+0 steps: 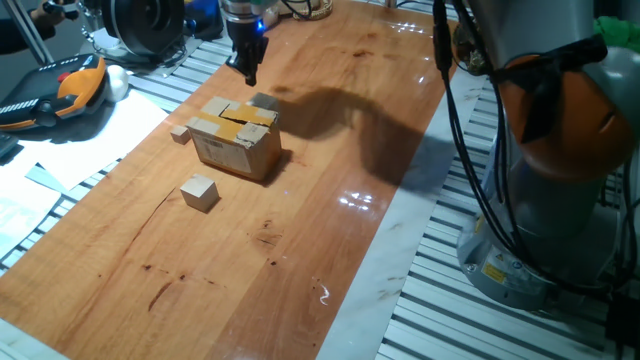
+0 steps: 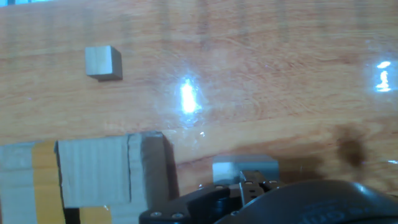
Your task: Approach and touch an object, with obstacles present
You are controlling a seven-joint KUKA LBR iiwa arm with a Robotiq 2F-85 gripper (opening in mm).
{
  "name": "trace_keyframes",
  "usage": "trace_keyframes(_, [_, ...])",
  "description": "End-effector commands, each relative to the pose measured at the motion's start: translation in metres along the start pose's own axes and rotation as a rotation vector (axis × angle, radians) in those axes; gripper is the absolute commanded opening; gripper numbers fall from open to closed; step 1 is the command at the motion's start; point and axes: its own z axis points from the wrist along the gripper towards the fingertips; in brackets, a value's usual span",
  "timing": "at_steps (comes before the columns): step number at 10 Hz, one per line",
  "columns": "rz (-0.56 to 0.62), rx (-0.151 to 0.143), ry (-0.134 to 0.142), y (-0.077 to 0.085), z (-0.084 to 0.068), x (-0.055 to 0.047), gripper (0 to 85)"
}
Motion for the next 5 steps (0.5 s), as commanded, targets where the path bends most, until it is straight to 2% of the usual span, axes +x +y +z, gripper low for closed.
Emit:
trace_keyframes(1, [0.0, -0.001, -0.003, 0.0, 0.001, -0.001, 0.0])
trace_keyframes(2, [-0.006, -0.003, -0.003, -0.001, 0.003, -0.004, 0.0])
trace_keyframes(4, [-0.005, -0.027, -0.004, -0.006, 0.013, -0.007, 0.0])
trace_keyframes(5, [-0.005, -0.027, 0.001, -0.005, 0.016, -0.01, 0.0])
